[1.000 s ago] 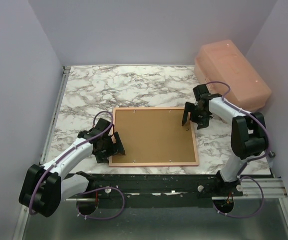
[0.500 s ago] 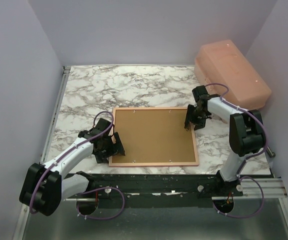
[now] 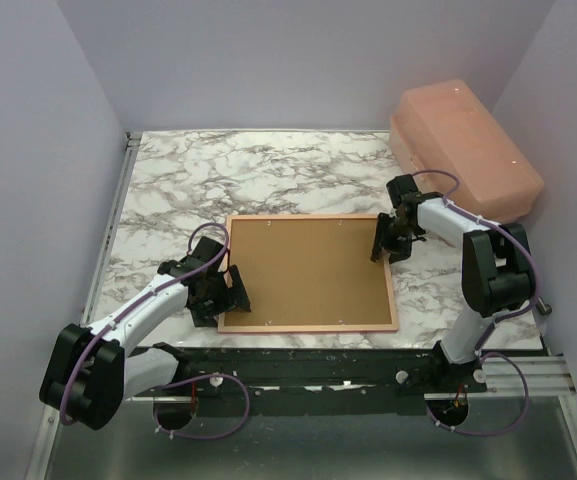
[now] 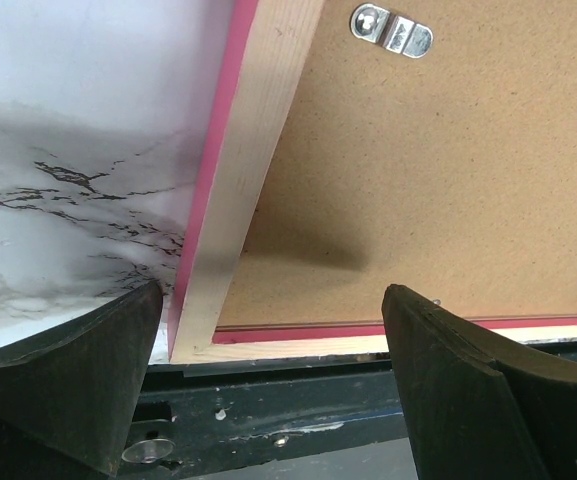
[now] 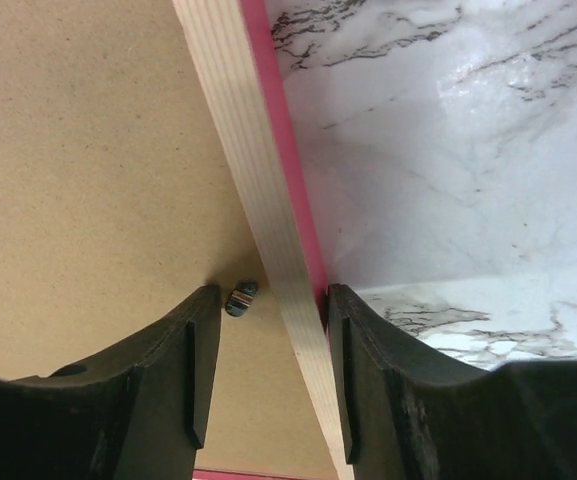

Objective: Put the photo into the frame

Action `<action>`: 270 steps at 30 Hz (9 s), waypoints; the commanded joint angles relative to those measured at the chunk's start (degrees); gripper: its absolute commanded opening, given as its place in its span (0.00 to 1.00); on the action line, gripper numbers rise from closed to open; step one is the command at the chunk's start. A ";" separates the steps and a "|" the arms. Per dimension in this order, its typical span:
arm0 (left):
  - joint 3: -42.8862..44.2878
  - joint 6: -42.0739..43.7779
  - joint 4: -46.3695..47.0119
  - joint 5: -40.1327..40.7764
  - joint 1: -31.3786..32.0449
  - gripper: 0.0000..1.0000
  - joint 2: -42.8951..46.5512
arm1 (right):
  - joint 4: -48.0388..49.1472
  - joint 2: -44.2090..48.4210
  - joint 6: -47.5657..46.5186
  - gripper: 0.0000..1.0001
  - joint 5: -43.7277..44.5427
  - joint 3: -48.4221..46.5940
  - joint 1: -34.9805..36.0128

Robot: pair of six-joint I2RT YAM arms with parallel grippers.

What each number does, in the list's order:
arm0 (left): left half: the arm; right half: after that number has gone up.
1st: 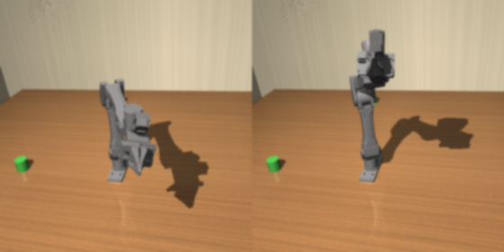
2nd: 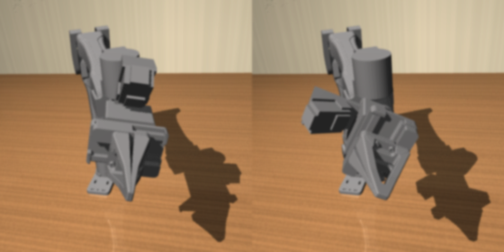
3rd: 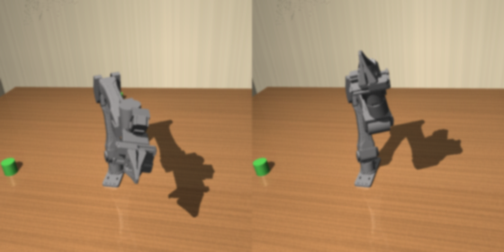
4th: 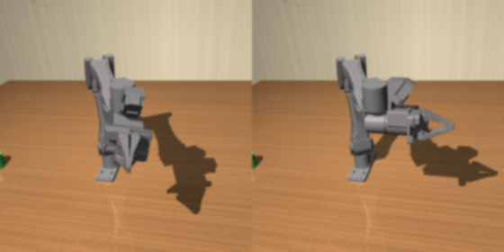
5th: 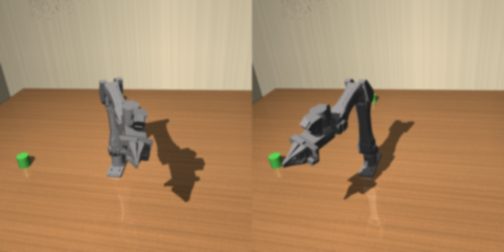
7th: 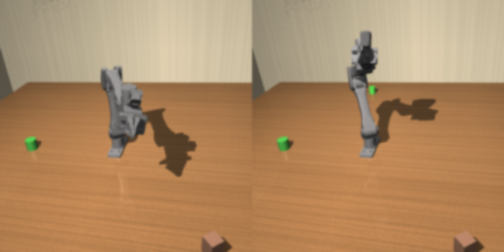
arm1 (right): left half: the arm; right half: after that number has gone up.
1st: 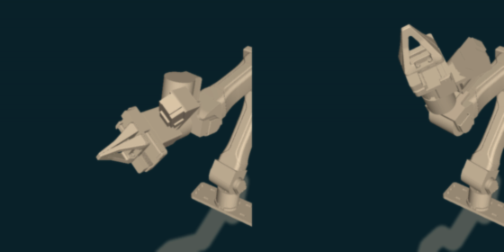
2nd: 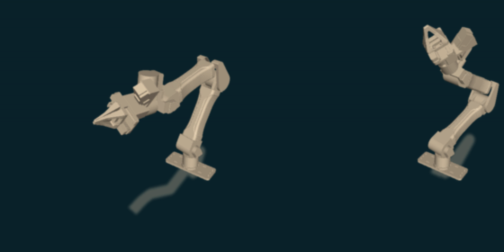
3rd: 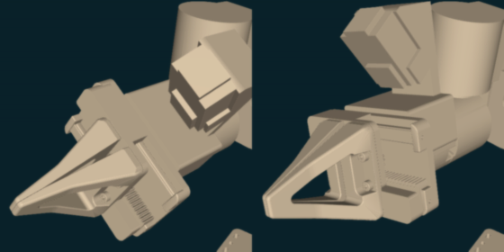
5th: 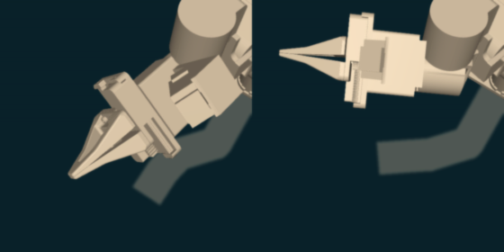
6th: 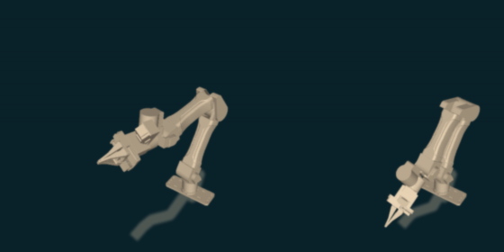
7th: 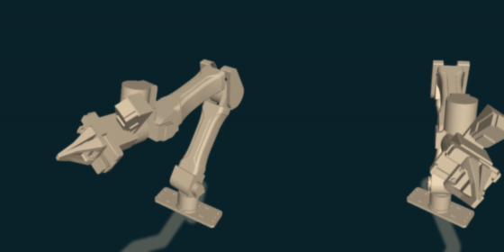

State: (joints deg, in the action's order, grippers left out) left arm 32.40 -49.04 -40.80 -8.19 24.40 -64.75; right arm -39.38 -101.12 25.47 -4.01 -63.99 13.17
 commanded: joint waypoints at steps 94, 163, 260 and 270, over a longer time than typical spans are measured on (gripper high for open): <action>15.11 1.40 4.04 7.69 -1.55 0.67 -18.17 | 2.46 9.24 3.50 0.82 -8.81 14.59 -0.67; 15.22 9.55 -0.71 12.76 1.79 0.54 -19.59 | 4.39 8.22 3.82 0.82 -10.51 16.40 -0.68; 10.96 13.24 2.66 -7.90 2.48 0.96 27.30 | -2.30 21.63 9.75 0.85 -18.22 25.61 -0.01; 14.60 12.66 5.06 2.32 17.49 0.95 18.35 | -0.48 19.13 10.41 0.65 -16.08 25.12 0.31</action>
State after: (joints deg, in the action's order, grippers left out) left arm 43.68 -36.29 -37.93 -11.31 37.87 -43.57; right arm -41.41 -80.44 35.20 -21.08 -38.39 13.15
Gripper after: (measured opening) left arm 0.955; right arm 0.682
